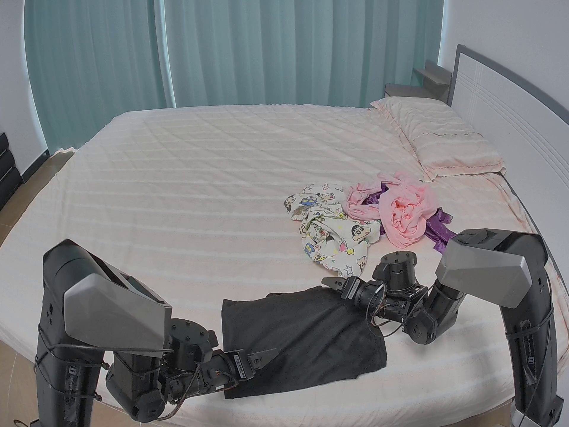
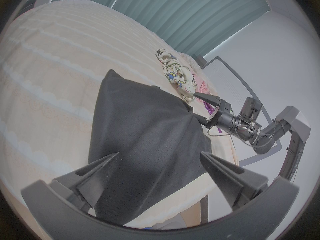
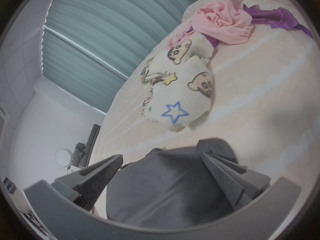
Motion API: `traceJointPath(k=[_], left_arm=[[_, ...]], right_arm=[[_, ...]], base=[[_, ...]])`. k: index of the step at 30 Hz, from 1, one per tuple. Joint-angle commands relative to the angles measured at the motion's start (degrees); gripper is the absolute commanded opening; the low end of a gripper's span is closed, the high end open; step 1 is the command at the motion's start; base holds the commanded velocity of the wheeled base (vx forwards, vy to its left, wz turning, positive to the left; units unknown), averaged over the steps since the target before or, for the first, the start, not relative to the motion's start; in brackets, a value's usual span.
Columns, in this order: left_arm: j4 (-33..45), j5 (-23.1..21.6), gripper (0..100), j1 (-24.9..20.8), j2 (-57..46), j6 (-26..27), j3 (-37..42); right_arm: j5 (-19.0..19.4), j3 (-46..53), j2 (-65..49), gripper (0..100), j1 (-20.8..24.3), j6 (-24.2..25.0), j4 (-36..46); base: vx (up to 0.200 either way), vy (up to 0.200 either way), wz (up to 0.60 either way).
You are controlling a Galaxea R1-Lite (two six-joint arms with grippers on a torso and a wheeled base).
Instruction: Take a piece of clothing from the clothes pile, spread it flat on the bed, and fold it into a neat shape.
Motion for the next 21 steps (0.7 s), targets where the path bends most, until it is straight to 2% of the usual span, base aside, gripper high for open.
traceJointPath(k=[1, 7, 12, 14, 17, 20, 21], left_arm=[[-1.05, 0.03, 100, -0.35, 2.22, 0.29, -0.54], [-1.05, -0.23, 100, -0.09, 1.95, -0.24, -0.36], [-1.05, -0.93, 100, 0.97, -0.42, -1.56, -0.01], [-1.05, -1.11, 100, 1.14, -1.21, -3.49, -0.01], [-1.05, -1.2, 100, 2.28, -2.18, -5.43, -0.18], [-1.05, -1.81, 100, 3.69, -3.41, -7.18, -0.27], [-1.05, -3.48, 100, 4.48, -4.29, -8.85, -0.18]], right_arm=[[-0.71, -0.75, 0.58, 100, -1.14, -0.13, 0.16], [-2.29, -0.13, -3.64, 100, -2.99, -2.41, 0.07], [-2.29, 0.57, -9.09, 100, -4.39, -3.56, 4.29], [-2.29, 4.17, -11.46, 100, -5.1, -4.17, 5.61], [-0.53, 13.93, -14.53, 100, -6.68, -7.25, 5.26], [3.86, 22.98, -15.24, 100, -8.44, -13.49, 2.97], [6.76, 28.17, -15.33, 100, -9.14, -15.68, -0.55]], base=[[0.0, 0.0, 0.0], [0.0, 0.0, 0.0], [0.0, 0.0, 0.0], [0.0, 0.0, 0.0], [0.0, 0.0, 0.0], [0.0, 0.0, 0.0], [0.0, 0.0, 0.0]])
